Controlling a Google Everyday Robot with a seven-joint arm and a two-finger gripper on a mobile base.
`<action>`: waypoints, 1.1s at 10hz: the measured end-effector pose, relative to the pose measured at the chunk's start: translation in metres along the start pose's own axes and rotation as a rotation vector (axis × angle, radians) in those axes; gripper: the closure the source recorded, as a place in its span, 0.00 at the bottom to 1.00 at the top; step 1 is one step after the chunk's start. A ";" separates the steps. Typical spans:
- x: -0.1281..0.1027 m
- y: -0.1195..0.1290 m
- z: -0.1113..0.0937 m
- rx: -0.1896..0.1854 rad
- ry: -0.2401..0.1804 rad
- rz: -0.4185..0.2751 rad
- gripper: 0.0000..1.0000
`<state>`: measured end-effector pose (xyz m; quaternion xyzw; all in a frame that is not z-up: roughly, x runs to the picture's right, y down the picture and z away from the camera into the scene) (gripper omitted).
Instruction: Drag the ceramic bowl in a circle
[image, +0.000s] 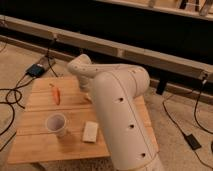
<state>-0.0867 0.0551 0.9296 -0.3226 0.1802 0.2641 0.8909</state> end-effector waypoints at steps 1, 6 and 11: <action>-0.002 -0.001 0.000 0.003 0.000 -0.010 0.99; -0.033 0.009 -0.005 0.020 -0.022 -0.093 1.00; -0.067 0.054 -0.019 -0.051 -0.091 -0.160 1.00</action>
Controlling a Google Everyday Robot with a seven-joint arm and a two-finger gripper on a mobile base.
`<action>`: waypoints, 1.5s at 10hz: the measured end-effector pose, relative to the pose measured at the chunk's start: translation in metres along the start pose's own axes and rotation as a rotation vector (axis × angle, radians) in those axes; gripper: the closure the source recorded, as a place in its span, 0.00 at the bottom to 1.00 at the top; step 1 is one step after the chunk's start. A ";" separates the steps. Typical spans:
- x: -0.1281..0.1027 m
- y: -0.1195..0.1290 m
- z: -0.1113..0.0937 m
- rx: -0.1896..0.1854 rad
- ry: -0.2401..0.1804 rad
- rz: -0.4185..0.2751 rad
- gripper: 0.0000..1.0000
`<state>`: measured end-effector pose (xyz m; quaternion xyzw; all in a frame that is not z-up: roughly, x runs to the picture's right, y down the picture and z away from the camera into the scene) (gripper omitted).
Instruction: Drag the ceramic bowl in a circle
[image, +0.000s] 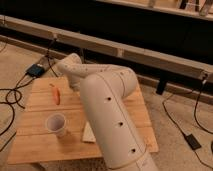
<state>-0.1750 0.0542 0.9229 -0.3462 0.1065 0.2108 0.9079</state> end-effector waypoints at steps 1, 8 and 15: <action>0.000 0.010 -0.005 -0.016 -0.008 -0.012 1.00; 0.078 0.062 -0.010 -0.115 0.108 -0.026 1.00; 0.113 -0.022 -0.003 -0.024 0.159 0.164 1.00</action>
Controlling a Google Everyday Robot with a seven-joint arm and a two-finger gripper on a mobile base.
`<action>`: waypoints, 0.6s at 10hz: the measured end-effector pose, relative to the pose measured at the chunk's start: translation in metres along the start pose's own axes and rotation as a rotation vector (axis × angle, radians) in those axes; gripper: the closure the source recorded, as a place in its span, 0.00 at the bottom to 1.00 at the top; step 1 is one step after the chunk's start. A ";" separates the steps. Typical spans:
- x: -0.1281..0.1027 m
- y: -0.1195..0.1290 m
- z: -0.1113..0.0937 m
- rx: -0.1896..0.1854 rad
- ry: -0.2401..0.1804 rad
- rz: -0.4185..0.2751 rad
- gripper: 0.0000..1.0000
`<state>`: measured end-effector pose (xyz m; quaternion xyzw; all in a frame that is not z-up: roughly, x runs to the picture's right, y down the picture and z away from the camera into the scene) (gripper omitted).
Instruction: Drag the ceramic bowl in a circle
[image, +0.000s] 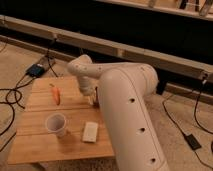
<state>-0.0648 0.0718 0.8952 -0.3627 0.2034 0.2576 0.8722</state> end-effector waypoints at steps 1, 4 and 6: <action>-0.006 -0.014 0.003 0.018 -0.003 0.020 1.00; -0.044 -0.027 0.002 0.054 -0.042 0.025 1.00; -0.075 -0.016 -0.002 0.056 -0.067 -0.012 1.00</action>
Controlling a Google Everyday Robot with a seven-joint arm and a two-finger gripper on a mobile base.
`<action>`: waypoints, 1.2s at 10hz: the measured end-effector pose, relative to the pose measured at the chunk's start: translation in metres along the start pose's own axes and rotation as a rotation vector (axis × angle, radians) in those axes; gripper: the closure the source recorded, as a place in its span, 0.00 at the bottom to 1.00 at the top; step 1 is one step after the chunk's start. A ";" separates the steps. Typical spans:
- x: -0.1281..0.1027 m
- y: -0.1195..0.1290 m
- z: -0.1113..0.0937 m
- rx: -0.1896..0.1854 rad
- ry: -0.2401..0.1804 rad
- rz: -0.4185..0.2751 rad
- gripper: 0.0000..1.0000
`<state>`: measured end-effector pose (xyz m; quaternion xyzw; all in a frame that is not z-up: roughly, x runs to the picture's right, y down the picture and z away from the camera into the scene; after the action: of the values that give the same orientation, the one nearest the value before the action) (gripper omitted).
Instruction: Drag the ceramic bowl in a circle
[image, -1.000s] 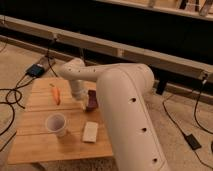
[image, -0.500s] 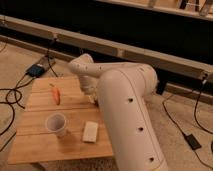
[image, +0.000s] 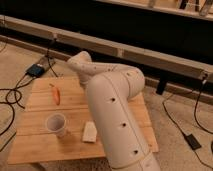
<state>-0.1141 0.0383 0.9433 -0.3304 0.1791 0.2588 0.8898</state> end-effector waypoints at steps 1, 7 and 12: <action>-0.013 0.007 -0.002 -0.002 -0.012 -0.021 1.00; -0.046 0.086 -0.025 -0.066 -0.071 -0.217 1.00; 0.028 0.139 -0.023 -0.155 0.025 -0.307 1.00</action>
<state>-0.1750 0.1225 0.8445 -0.4249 0.1170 0.1286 0.8884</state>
